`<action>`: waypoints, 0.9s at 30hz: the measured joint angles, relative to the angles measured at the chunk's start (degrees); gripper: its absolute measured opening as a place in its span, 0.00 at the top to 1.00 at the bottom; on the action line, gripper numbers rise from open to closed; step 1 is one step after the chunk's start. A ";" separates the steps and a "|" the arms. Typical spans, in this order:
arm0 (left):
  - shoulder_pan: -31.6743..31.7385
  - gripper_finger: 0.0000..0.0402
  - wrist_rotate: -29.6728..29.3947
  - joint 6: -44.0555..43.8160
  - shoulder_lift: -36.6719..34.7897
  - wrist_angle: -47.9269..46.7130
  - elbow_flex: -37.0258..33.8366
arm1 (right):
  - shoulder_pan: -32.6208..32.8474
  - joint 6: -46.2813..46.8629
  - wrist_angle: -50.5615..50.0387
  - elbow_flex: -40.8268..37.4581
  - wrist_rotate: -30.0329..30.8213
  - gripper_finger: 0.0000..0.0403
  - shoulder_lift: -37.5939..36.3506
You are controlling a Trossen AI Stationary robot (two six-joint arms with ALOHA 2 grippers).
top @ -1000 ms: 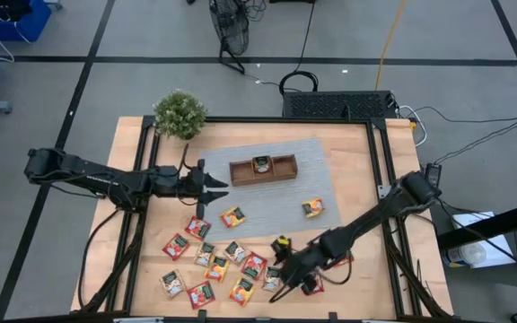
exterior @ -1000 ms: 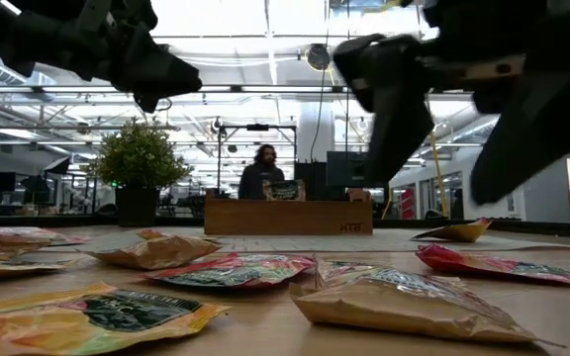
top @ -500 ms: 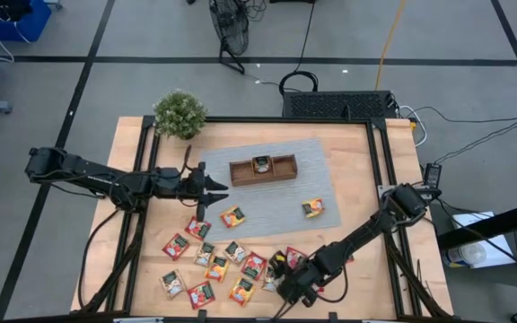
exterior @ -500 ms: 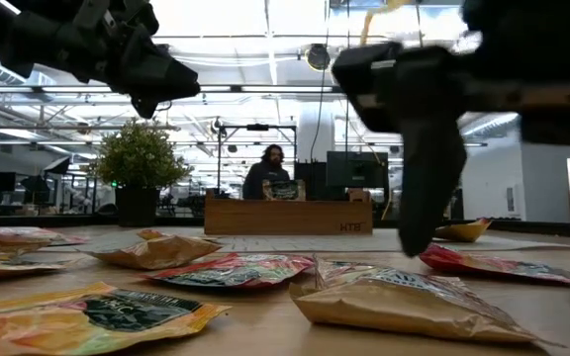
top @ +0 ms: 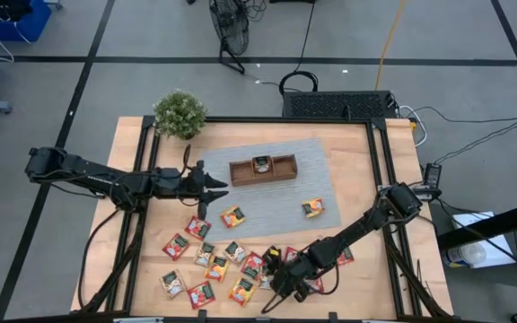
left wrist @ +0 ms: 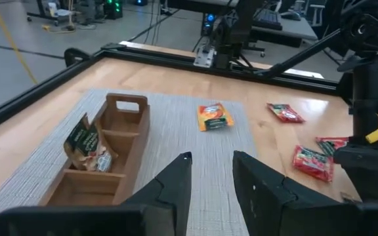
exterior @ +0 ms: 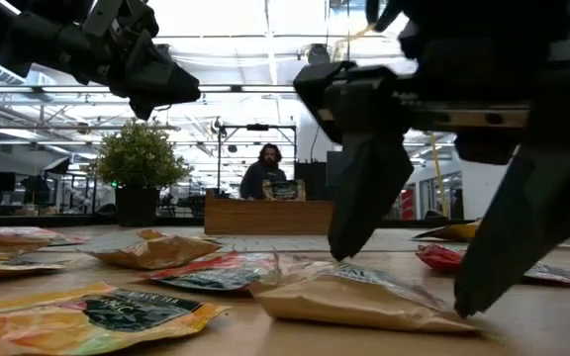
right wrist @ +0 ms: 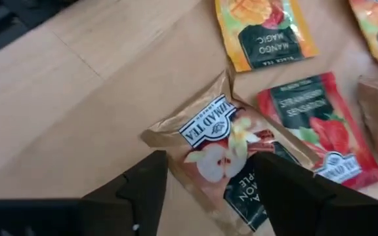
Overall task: Pick & Place Tea
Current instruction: Put the brown tea bag into the middle section of the wooden organizer
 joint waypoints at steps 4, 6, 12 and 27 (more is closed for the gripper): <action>0.00 0.71 -0.12 0.02 0.00 -0.56 0.00 | -1.93 1.52 -0.41 0.00 -3.71 0.54 0.98; 0.00 0.71 -0.15 -0.02 0.00 -1.10 0.02 | -2.99 1.63 0.41 0.09 -5.87 0.58 2.22; 0.00 0.71 -0.19 -1.17 0.35 -2.04 0.07 | -4.04 1.03 1.17 0.11 -7.95 0.72 4.67; 0.00 0.71 -0.19 -2.04 0.33 -3.92 0.09 | -1.24 -4.70 6.39 -0.50 10.68 0.98 1.11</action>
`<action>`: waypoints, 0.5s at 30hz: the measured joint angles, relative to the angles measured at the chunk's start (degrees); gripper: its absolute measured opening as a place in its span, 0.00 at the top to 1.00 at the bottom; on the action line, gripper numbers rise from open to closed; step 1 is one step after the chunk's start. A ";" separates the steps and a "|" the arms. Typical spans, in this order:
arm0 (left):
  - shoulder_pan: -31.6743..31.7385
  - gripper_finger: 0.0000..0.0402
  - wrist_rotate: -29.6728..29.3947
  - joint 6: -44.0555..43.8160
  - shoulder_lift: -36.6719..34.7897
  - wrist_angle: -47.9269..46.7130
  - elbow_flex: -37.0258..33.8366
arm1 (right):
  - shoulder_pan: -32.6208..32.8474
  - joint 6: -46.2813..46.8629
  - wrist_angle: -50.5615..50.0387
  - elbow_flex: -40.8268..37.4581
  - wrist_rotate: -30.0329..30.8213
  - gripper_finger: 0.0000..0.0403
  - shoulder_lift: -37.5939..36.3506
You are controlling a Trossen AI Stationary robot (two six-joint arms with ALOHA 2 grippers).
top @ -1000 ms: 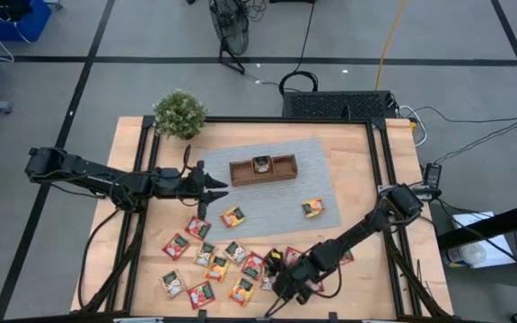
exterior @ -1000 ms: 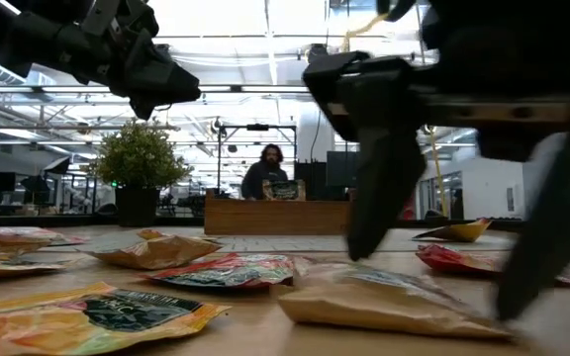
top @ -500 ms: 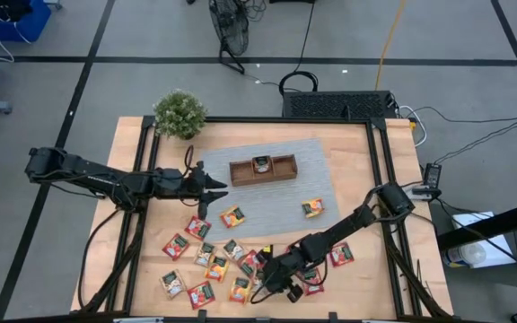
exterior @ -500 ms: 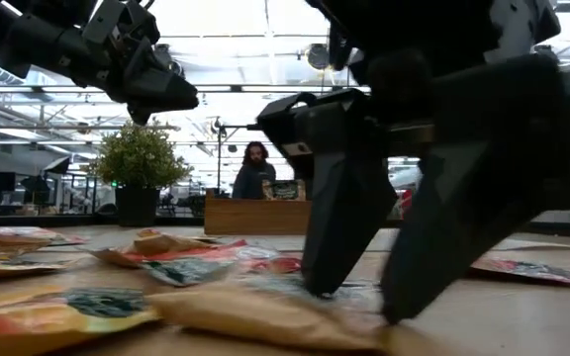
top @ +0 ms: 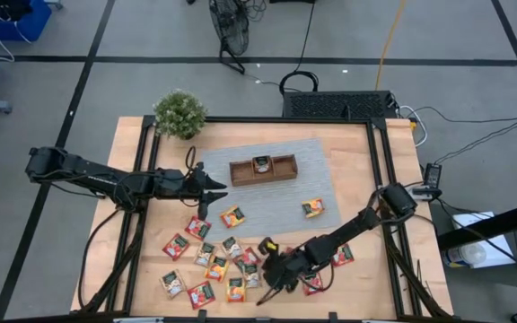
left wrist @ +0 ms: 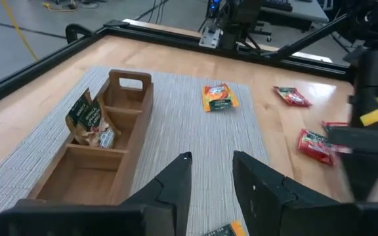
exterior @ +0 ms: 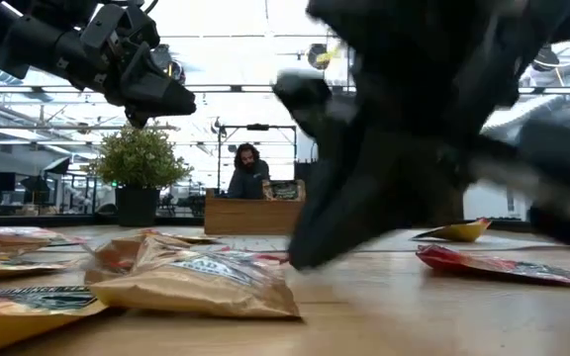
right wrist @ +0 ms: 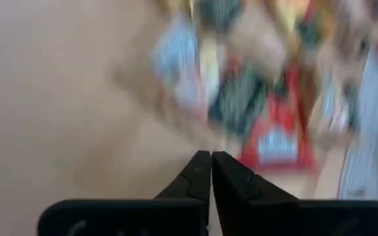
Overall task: Pick & Place Tea
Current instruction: Put the brown tea bag into the middle section of the wooden organizer
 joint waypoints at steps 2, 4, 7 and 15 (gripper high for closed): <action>0.00 0.71 -0.01 0.00 0.00 0.01 0.00 | 0.41 -0.21 5.74 0.14 -4.02 0.95 -0.55; 0.00 0.71 -0.02 -0.03 0.00 0.01 0.00 | 0.57 1.31 10.64 0.42 -9.10 0.92 -0.63; 0.00 0.71 -0.03 -2.31 0.00 -0.07 0.00 | -0.69 3.49 12.59 0.36 -14.67 0.93 0.83; -4.09 0.71 8.62 -9.80 5.80 0.58 0.02 | -2.81 4.67 7.86 0.28 -14.61 0.98 -0.02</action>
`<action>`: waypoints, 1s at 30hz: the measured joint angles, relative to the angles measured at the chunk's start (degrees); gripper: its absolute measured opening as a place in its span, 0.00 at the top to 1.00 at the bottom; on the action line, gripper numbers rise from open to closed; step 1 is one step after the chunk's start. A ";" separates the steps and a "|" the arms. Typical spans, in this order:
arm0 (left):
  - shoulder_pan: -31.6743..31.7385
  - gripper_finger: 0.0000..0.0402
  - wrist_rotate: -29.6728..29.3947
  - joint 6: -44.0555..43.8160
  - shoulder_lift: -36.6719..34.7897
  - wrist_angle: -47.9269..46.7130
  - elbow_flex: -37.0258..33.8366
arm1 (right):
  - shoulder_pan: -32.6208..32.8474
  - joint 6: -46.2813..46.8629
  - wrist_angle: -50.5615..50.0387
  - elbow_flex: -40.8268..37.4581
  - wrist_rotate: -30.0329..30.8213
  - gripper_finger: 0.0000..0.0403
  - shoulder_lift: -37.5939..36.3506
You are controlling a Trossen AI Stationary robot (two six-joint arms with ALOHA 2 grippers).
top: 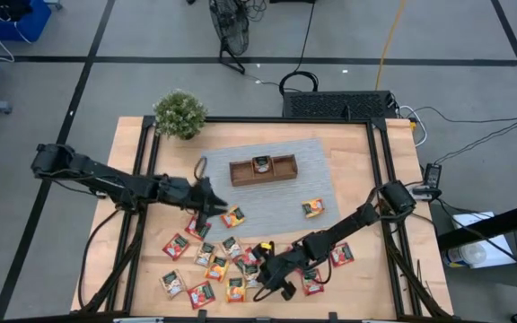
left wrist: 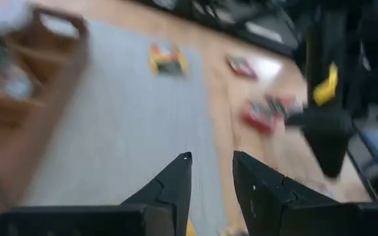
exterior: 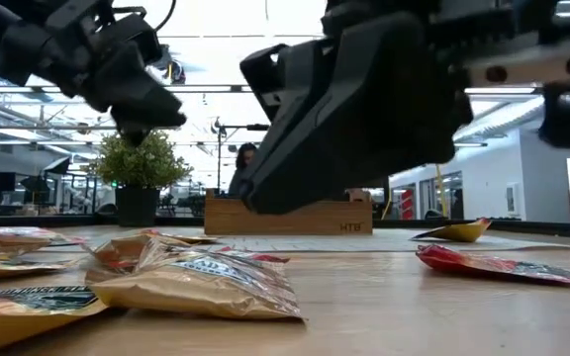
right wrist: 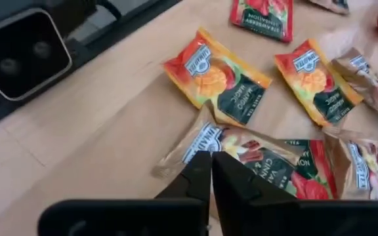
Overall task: Pick & Place Tea
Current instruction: Put the brown tea bag into the middle section of the wooden organizer
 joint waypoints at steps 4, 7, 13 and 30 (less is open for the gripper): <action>-5.42 0.71 -5.65 -5.29 6.21 0.20 1.80 | 0.12 0.20 -6.15 0.02 3.80 0.94 -2.33; -12.76 0.71 -11.24 -1.47 12.01 -0.53 6.59 | 0.15 1.91 -12.68 0.04 7.06 0.91 -4.95; -25.19 0.71 -29.69 2.89 25.86 -22.45 26.72 | -0.61 10.32 -21.24 -4.56 7.46 0.86 -12.06; -26.51 0.48 -18.06 -15.07 52.51 -63.80 61.53 | -1.01 20.42 -7.06 -33.59 20.82 0.83 -45.53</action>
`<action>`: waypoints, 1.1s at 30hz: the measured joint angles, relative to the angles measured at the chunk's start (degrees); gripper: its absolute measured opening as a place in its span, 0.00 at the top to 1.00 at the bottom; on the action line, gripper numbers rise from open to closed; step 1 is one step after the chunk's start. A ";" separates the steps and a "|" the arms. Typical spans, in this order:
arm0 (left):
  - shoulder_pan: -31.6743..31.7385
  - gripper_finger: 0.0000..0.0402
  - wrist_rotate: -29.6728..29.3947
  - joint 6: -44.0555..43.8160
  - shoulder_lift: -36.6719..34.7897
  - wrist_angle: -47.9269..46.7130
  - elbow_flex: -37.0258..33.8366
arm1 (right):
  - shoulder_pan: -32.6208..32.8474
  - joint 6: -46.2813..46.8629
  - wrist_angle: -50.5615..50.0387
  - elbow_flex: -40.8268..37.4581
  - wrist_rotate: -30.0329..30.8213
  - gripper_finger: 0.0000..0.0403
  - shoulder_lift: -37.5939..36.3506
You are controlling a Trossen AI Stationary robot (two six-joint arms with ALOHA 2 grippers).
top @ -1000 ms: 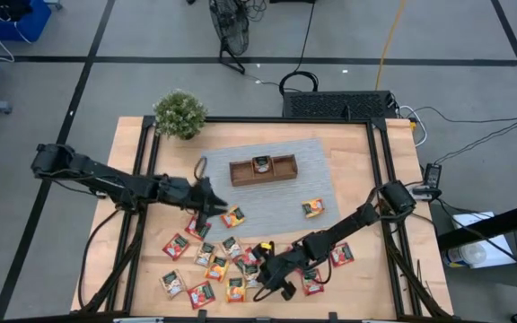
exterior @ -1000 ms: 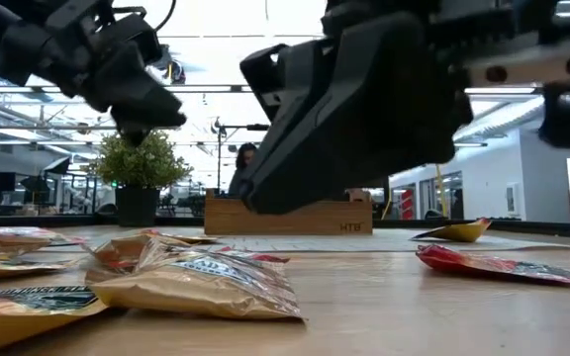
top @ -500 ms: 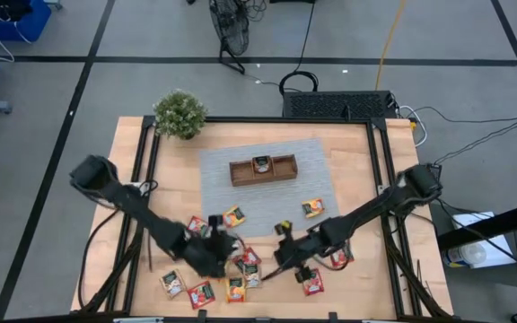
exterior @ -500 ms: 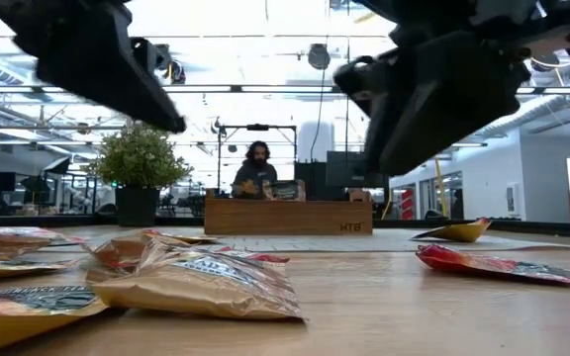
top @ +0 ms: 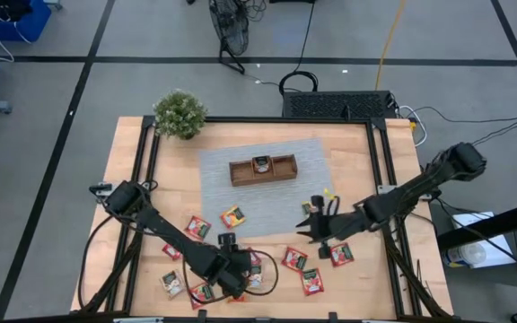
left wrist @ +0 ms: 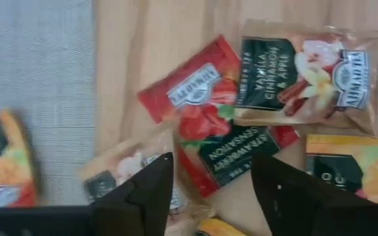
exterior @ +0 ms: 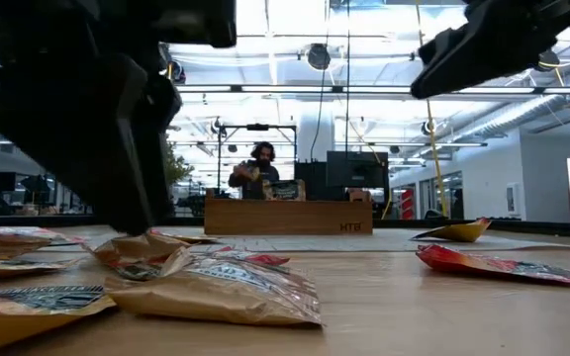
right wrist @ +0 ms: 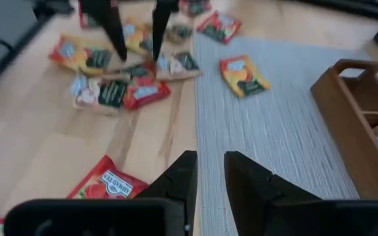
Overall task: Pick & Place Tea
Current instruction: Put the brown tea bag into the middle section of the wooden organizer
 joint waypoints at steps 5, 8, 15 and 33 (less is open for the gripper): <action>1.11 0.46 -0.91 -4.39 0.22 -6.78 -0.06 | 0.00 -0.79 8.99 -7.59 -0.01 0.83 -5.99; 2.13 0.49 -1.06 -6.98 0.22 -10.14 -0.13 | 0.00 -0.83 12.23 -10.46 -0.03 0.84 -7.74; 3.23 0.54 0.49 -6.50 0.22 -8.75 -0.13 | 0.00 -0.85 13.75 -11.95 -0.08 0.84 -8.34; 5.56 0.55 2.78 -3.81 -0.26 -0.19 -5.87 | 0.02 -0.85 14.16 -11.95 -0.29 0.84 -8.34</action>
